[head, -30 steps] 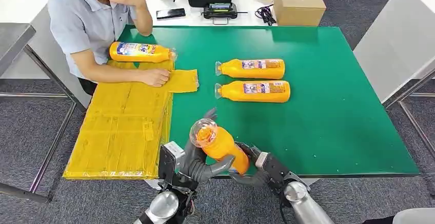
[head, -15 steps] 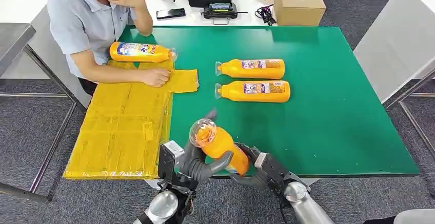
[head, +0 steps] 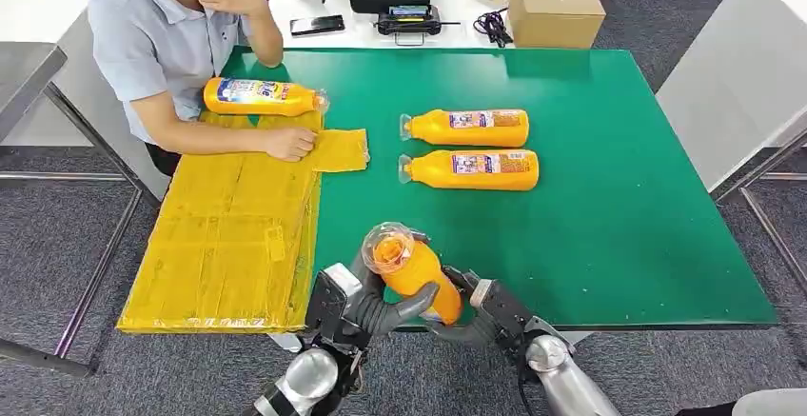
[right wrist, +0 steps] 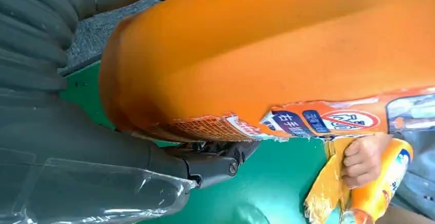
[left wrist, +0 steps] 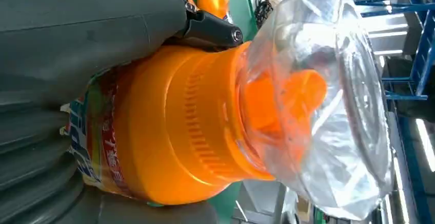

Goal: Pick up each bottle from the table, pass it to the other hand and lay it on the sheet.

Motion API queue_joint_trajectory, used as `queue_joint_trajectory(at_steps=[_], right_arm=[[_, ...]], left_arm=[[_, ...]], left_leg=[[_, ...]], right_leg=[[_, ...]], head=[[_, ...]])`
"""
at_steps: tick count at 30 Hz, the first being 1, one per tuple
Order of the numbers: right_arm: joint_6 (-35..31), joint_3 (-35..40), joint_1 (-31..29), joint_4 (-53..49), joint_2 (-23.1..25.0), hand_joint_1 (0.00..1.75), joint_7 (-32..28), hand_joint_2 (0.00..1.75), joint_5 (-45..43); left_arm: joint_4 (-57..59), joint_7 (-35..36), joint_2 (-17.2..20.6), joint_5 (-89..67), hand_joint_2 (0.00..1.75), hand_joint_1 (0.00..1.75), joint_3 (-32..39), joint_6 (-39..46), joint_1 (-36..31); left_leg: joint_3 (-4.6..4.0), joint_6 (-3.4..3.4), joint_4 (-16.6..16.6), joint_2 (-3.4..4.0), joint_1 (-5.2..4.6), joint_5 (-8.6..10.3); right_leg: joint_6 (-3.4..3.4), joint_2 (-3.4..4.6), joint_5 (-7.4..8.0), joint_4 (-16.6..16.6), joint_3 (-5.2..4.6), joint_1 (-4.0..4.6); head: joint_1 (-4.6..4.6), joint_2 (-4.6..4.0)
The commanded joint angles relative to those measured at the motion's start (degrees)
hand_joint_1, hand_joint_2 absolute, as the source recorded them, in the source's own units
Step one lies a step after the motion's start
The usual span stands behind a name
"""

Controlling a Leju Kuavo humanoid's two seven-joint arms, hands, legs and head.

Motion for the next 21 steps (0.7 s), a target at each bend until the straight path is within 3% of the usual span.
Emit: queue_joint_trajectory(at_steps=[1, 5, 6, 7, 8, 9, 12, 16, 21], right_arm=[[0.1, -0.3, -3.4, 2.3, 1.6, 1.64, 0.1, 1.75, -0.6], [0.2, -0.3, -3.6, 2.3, 1.7, 1.61, 0.1, 1.75, -0.9], [0.2, -0.2, -3.5, 2.3, 1.7, 1.55, 0.1, 1.75, -1.0], [0.2, -0.2, -3.6, 2.2, 1.7, 1.40, 0.2, 1.75, -1.1], [0.3, -0.3, -3.6, 2.3, 1.8, 0.56, 0.5, 1.75, -1.2], [-0.2, -0.3, -3.7, 2.6, 1.9, 0.00, 1.0, 1.75, -1.1], [-0.8, 0.0, -3.9, 4.2, 1.3, 0.00, 2.1, 1.75, -0.8], [-9.7, -2.0, -3.9, 5.1, 1.2, 0.00, 3.7, 1.75, 1.8], [-15.3, -4.8, -3.3, 4.2, 1.7, 0.00, 5.7, 1.75, 3.8]], left_arm=[[5.7, 0.4, 1.0, -0.4, 1.75, 1.75, -1.5, -0.2, -1.2], [6.0, 0.4, 0.8, -0.7, 1.75, 1.75, -1.2, 0.1, -1.2], [6.1, 0.3, 0.8, -0.7, 1.75, 1.75, -1.0, 0.1, -1.2], [6.0, 0.2, 0.7, -0.6, 1.75, 1.75, -0.8, 0.2, -1.1], [5.6, 0.2, 0.7, -0.3, 1.75, 1.75, -0.3, 0.3, -1.0], [5.1, -0.1, 0.7, -0.3, 1.75, 1.75, 0.0, 0.7, -0.9], [2.4, -0.9, 1.2, -0.5, 1.75, 1.75, 0.7, 1.3, -0.5], [-6.5, -0.7, 3.3, 0.6, 1.75, 1.75, 2.6, 1.0, 2.6], [-14.1, -0.7, 5.2, -0.7, 1.75, 1.75, 3.5, 1.4, 4.7]], left_leg=[[0.15, -0.07, -0.1, 0.16, 0.00, -0.04], [0.22, -0.09, -0.1, 0.23, 0.00, -0.07], [0.33, -0.12, -0.1, 0.29, 0.04, -0.13], [0.28, -0.12, 0.0, 0.27, 0.03, -0.11], [0.20, -0.09, -0.1, 0.21, 0.01, -0.06], [0.31, -0.13, -0.1, 0.26, 0.04, -0.11], [0.22, -0.10, 0.0, 0.25, 0.02, -0.09], [0.28, -0.12, 0.0, 0.28, 0.04, -0.13], [0.13, -0.09, 0.0, 0.18, 0.02, -0.07]], right_leg=[[-0.08, 0.13, 0.00, -0.1, 0.10, 0.01], [-0.11, 0.20, -0.01, 0.0, 0.15, 0.01], [-0.16, 0.25, -0.04, -0.1, 0.25, 0.05], [-0.15, 0.23, -0.03, 0.0, 0.21, 0.04], [-0.11, 0.18, 0.00, -0.1, 0.14, 0.02], [-0.16, 0.22, -0.03, -0.1, 0.25, 0.05], [-0.13, 0.22, -0.01, 0.0, 0.15, 0.03], [-0.15, 0.24, -0.05, 0.0, 0.21, 0.05], [-0.11, 0.15, -0.03, 0.0, 0.06, 0.03]], head=[[0.00, 0.00], [0.02, 0.00], [0.00, 0.00], [0.00, 0.00], [0.02, 0.00], [0.00, 0.00], [0.00, 0.00], [0.00, 0.00], [0.00, 0.00]])
